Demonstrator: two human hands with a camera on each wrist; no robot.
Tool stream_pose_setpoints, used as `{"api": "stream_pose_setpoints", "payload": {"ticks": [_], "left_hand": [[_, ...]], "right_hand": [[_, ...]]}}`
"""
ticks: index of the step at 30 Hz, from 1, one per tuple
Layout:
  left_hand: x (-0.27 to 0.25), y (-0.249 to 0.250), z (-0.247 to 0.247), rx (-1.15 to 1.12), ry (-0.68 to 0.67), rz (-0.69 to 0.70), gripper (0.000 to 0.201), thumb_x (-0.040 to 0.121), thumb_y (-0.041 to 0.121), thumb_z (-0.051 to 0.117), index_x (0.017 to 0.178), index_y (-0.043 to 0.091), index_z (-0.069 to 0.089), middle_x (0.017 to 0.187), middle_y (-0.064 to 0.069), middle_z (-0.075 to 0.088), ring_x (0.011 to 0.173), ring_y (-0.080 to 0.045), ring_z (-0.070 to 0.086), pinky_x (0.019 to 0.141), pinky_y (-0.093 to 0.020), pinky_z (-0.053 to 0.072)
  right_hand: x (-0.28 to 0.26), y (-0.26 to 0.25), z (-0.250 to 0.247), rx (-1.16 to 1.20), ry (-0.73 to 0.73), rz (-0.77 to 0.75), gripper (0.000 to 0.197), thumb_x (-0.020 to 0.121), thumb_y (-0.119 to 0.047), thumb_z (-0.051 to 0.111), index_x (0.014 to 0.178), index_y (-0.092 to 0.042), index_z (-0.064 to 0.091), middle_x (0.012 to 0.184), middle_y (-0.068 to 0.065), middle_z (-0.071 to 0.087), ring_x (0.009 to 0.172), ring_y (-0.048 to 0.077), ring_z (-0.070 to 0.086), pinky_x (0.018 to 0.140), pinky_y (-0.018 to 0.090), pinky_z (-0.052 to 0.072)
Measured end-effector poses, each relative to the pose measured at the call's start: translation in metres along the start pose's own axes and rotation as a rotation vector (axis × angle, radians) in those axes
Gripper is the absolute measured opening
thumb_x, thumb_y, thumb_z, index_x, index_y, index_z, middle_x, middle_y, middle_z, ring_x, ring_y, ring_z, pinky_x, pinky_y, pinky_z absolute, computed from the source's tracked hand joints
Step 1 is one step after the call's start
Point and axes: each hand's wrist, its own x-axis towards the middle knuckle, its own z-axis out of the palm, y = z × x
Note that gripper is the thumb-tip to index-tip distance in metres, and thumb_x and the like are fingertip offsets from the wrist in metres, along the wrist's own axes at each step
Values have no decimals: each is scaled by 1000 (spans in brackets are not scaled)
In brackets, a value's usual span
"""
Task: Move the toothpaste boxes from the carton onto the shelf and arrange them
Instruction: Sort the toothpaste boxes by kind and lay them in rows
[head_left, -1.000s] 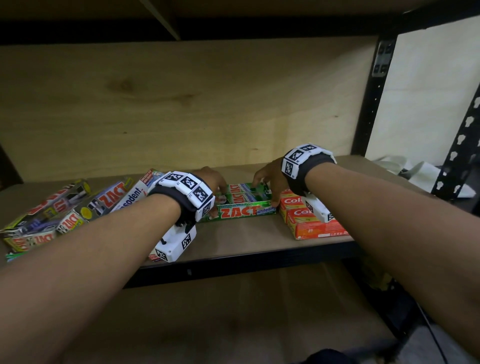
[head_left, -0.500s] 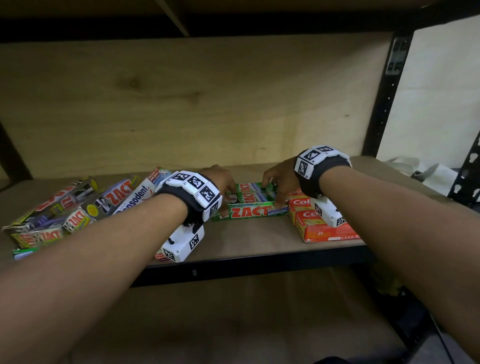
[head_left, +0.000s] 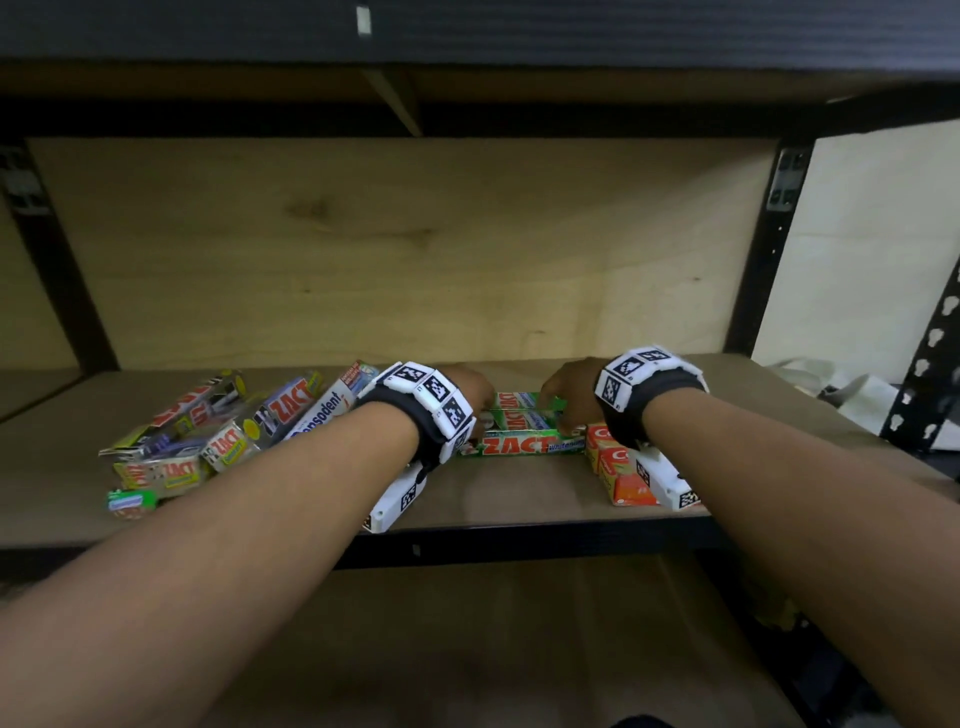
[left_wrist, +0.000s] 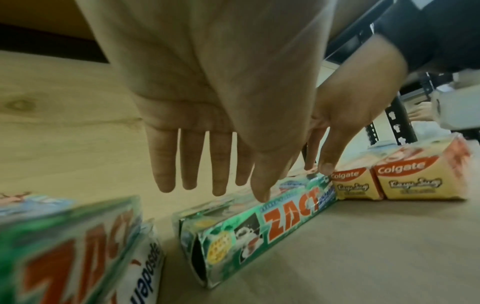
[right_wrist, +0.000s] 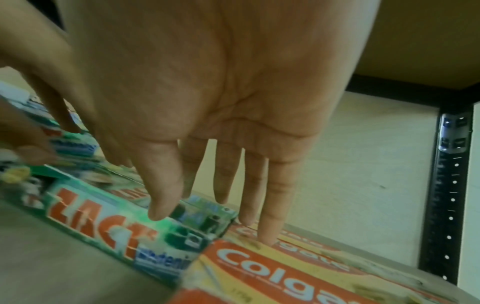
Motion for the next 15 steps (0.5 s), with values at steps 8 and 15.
{"api": "stream_pose_setpoints", "payload": {"ticks": [8,15], "left_hand": [[-67,-44,-14,7,137,-79,31,83,38,64,109,23,70,107,-5,70,92,-28,66,81,-33,56],[-127,-101,-19,26,158,-172,34,86,40,63,117,25,67,116,-3,67,102,-26,63,84,-31,52]], "right_hand": [[-43,-39,-19,-38,91,-71,36,90,-24,64,125,-34,64,139,-2,55,113,21,59,88,27,48],[-63,-83,-41,-48,135,-124,34,91,-29,66,125,-32,65,130,-3,61,113,19,59,90,27,45]]}}
